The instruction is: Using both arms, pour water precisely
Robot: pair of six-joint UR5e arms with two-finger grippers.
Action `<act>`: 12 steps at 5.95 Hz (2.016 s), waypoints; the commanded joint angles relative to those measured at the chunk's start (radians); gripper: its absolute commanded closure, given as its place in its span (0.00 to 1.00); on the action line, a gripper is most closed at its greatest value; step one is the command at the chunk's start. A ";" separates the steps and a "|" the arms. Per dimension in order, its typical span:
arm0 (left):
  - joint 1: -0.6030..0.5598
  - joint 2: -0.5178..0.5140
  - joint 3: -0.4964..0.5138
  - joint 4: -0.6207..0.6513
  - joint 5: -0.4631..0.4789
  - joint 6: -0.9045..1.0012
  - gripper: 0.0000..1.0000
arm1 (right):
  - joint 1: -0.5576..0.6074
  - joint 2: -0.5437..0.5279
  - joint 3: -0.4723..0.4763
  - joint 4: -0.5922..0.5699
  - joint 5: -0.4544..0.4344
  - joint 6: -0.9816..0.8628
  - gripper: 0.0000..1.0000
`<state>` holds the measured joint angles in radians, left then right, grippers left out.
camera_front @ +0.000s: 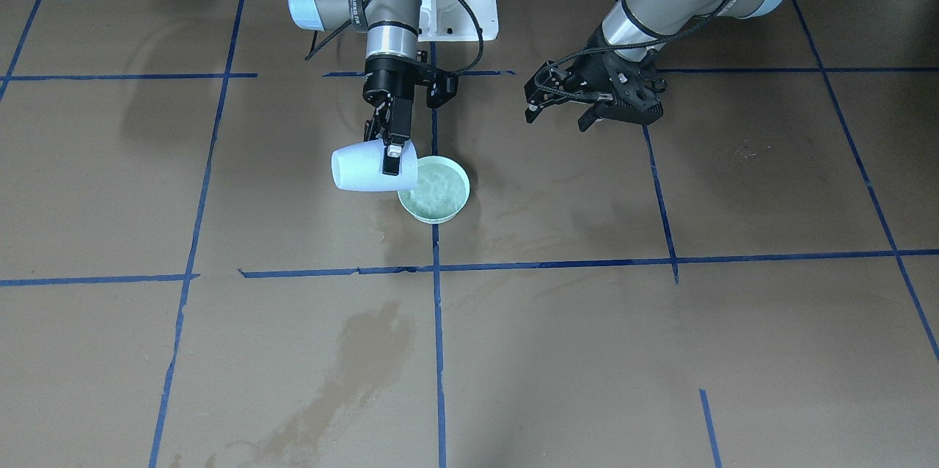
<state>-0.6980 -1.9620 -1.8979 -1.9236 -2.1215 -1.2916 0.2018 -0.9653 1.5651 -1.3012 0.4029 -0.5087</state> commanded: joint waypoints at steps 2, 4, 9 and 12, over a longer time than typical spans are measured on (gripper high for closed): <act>0.000 0.000 0.000 0.000 0.000 0.000 0.00 | -0.013 -0.013 0.003 0.010 -0.006 0.497 0.88; 0.000 0.000 -0.007 0.000 0.000 0.000 0.00 | -0.016 -0.056 -0.002 0.160 -0.007 0.814 0.88; 0.000 0.000 -0.027 0.002 0.002 -0.002 0.00 | -0.007 -0.166 0.010 0.473 0.075 1.521 0.88; 0.000 0.008 -0.029 0.002 0.002 -0.002 0.00 | 0.017 -0.372 0.009 0.699 0.082 1.582 0.88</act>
<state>-0.6979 -1.9561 -1.9261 -1.9221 -2.1200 -1.2931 0.2098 -1.2667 1.5740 -0.6850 0.4840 1.0417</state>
